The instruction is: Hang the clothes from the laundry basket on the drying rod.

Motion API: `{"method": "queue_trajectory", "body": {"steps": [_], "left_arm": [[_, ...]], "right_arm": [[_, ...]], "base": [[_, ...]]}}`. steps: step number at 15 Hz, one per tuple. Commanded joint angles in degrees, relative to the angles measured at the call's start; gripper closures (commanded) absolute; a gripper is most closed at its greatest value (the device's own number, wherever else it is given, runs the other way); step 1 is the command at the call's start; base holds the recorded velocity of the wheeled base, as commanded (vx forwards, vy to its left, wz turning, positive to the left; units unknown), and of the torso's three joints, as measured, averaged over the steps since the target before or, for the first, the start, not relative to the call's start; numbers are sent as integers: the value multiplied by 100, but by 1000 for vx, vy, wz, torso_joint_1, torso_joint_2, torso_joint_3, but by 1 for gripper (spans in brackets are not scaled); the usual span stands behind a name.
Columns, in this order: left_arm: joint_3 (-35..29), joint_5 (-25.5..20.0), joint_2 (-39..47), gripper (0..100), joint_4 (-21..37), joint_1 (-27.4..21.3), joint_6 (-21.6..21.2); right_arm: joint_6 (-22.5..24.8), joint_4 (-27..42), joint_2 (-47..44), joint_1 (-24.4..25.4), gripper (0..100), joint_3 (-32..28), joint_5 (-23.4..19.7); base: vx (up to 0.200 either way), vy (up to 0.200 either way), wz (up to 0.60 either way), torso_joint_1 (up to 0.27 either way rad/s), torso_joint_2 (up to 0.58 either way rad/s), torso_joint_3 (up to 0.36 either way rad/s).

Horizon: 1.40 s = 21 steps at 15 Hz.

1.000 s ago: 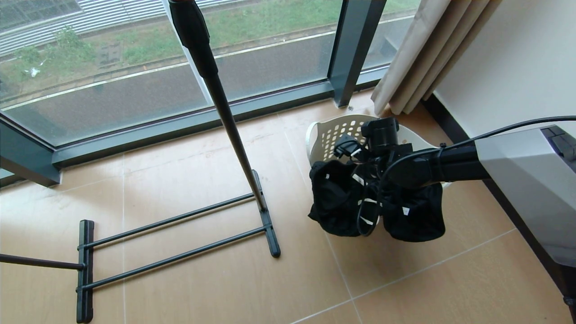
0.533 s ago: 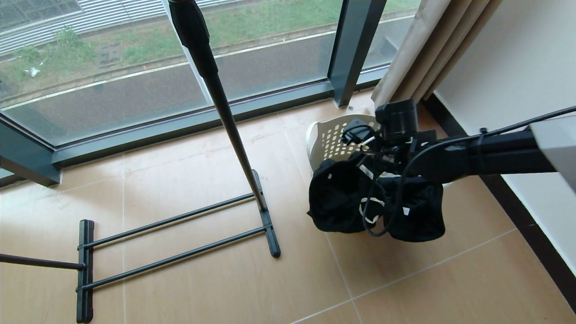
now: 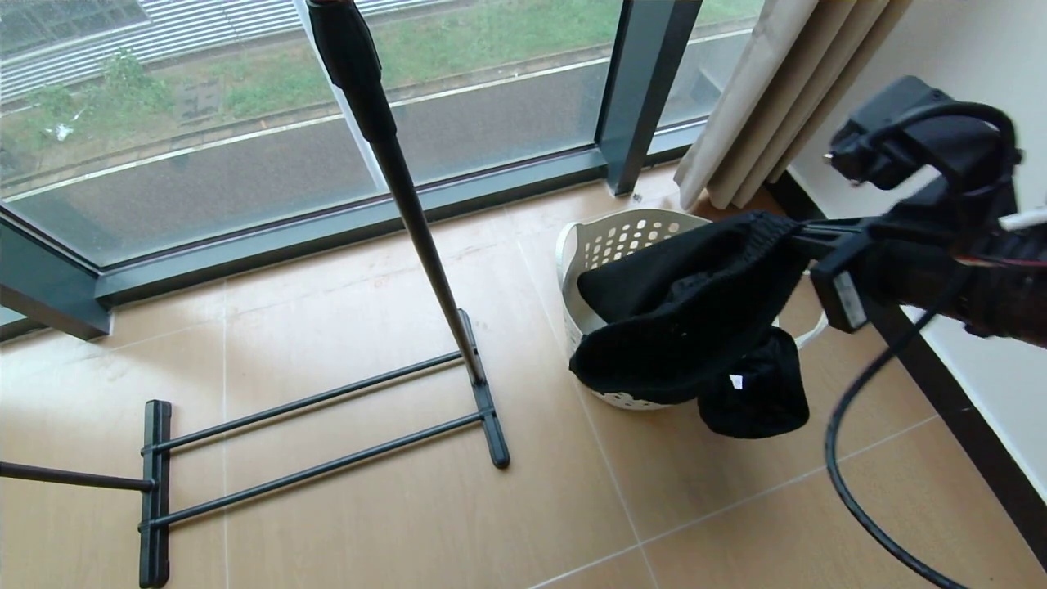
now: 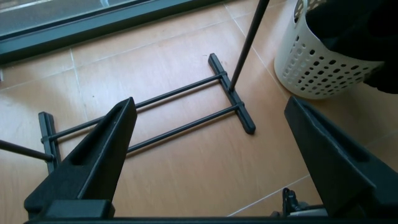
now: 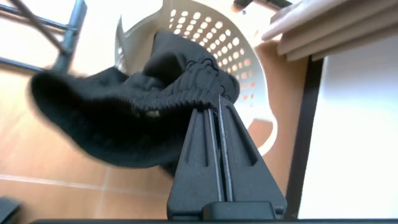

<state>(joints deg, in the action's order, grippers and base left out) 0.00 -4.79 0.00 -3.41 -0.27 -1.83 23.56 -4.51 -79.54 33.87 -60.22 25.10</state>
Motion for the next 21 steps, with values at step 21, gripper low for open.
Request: {"method": "queue_trajectory", "body": {"steps": [21], "left_arm": [[0, -189, 9, 0, 69, -17, -125]], "right_arm": [[-862, -164, 1670, 199, 100, 1803, -304]], "base": [[0, 0, 0, 65, -219, 10]]}}
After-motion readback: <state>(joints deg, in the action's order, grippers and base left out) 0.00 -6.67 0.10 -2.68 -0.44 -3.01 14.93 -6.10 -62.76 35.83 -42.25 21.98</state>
